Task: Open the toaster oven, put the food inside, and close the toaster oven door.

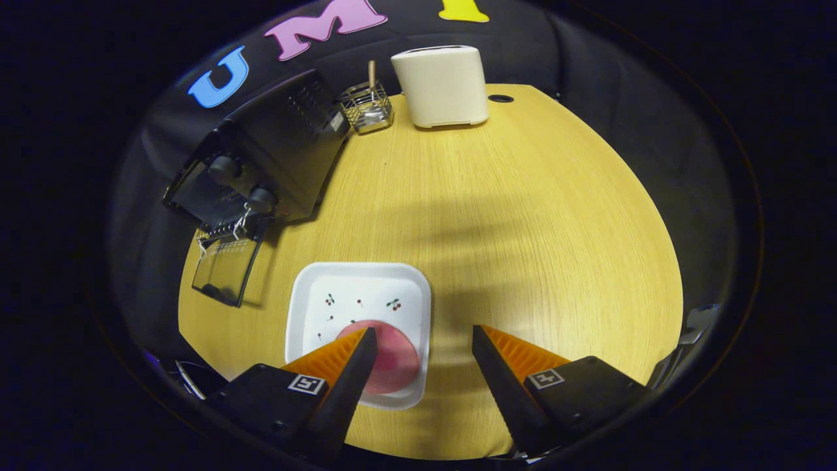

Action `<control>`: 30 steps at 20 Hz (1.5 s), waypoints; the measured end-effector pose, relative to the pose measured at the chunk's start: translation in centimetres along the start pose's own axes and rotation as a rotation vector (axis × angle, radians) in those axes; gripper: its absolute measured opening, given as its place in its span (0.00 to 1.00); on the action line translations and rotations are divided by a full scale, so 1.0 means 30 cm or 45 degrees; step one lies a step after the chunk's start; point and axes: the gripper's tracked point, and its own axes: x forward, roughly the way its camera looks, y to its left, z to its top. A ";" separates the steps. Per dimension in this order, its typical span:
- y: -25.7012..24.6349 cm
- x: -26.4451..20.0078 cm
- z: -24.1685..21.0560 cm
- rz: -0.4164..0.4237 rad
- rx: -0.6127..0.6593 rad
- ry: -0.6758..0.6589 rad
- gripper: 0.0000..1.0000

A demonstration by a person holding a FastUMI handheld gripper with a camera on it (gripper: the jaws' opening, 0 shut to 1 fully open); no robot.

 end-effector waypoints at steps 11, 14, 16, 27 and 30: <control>-0.014 0.074 0.040 -0.104 0.011 0.090 0.17; 0.002 0.083 0.048 -0.021 0.058 0.095 0.10; -0.009 0.074 0.037 0.041 0.116 0.117 0.06; -0.023 -0.044 -0.030 0.310 0.818 0.146 0.05; -0.032 -0.115 -0.024 0.307 0.867 0.081 0.05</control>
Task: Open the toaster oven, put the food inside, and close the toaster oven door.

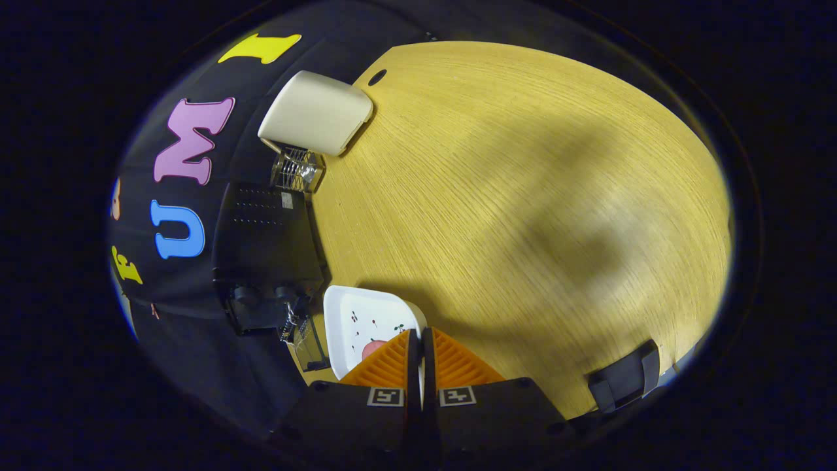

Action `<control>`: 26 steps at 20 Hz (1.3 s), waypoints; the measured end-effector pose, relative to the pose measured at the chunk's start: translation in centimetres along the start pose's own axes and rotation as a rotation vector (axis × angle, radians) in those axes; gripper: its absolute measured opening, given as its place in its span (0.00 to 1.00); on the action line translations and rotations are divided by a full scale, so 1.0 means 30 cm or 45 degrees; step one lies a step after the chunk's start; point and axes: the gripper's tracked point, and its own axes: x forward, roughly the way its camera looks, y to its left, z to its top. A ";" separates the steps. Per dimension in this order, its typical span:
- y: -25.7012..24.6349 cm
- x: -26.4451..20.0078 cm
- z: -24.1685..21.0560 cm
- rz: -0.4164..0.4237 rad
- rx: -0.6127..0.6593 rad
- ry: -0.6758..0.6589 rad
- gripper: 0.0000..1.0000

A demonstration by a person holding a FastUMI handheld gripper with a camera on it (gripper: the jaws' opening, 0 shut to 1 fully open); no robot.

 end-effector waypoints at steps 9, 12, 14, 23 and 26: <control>0.099 -0.157 -0.190 0.039 0.120 -0.153 0.05; 0.153 -0.157 -0.275 0.047 0.125 -0.174 0.05; 0.199 -0.146 -0.331 0.062 0.128 -0.166 0.05; 0.532 -0.081 -0.437 0.210 0.111 -0.168 0.05; 0.587 0.004 -0.448 0.177 0.059 -0.183 0.05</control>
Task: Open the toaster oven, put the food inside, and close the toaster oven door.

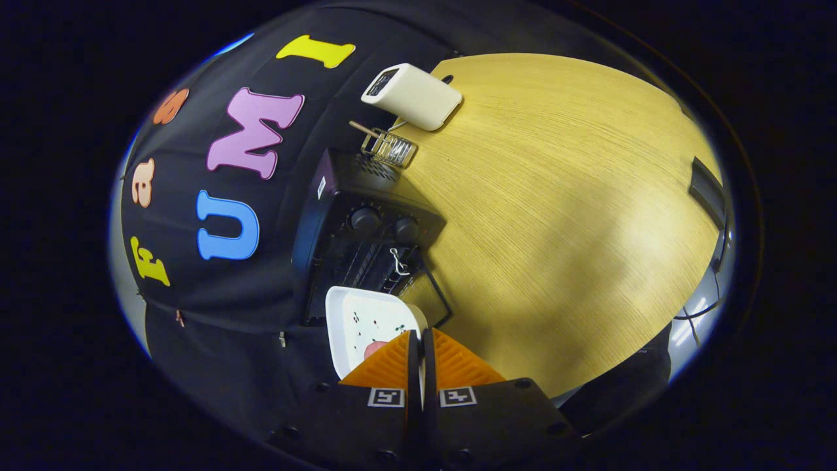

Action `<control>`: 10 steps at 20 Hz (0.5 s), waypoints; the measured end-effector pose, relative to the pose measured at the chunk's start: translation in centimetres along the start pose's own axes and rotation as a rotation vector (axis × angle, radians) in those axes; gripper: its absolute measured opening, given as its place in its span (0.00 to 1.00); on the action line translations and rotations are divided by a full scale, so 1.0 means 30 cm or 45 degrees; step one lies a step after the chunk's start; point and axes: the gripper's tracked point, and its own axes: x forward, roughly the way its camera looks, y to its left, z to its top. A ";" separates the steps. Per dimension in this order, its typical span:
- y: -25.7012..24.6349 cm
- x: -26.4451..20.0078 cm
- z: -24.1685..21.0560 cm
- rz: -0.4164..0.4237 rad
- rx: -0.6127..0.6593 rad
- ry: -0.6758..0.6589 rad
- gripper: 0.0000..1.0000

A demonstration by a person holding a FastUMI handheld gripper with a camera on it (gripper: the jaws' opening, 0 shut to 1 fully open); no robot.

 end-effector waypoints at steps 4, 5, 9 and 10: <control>0.082 0.142 -0.039 -0.004 0.024 0.003 0.05; 0.107 0.170 -0.034 -0.005 0.034 -0.005 0.05; 0.159 0.281 -0.028 -0.043 0.034 -0.049 0.05; 0.163 0.308 -0.027 -0.056 0.047 -0.065 0.05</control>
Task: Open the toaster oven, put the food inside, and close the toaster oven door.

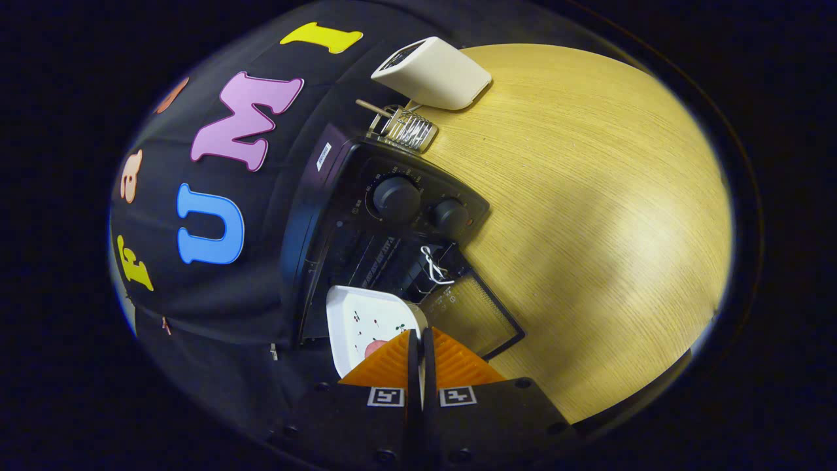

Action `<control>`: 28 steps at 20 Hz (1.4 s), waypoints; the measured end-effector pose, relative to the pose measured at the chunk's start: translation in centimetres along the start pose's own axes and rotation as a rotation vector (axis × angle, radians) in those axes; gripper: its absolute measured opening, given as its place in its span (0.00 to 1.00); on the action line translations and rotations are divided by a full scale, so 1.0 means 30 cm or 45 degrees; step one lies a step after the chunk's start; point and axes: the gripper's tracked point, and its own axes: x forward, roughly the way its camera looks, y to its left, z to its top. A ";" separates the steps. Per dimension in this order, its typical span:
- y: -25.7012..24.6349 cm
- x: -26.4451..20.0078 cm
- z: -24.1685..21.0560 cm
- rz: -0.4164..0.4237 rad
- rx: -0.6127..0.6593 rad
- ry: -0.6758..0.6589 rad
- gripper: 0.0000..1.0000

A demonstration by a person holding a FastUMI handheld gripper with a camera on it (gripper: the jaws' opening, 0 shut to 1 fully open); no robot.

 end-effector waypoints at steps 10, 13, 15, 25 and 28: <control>0.050 0.206 0.065 -0.056 0.305 -0.279 0.05; 0.086 0.239 0.070 -0.054 0.377 -0.329 0.05; 0.094 0.247 0.090 -0.077 0.440 -0.399 0.05; 0.130 0.296 0.071 -0.108 0.512 -0.431 0.06; 0.154 0.269 0.087 -0.069 0.433 -0.456 0.12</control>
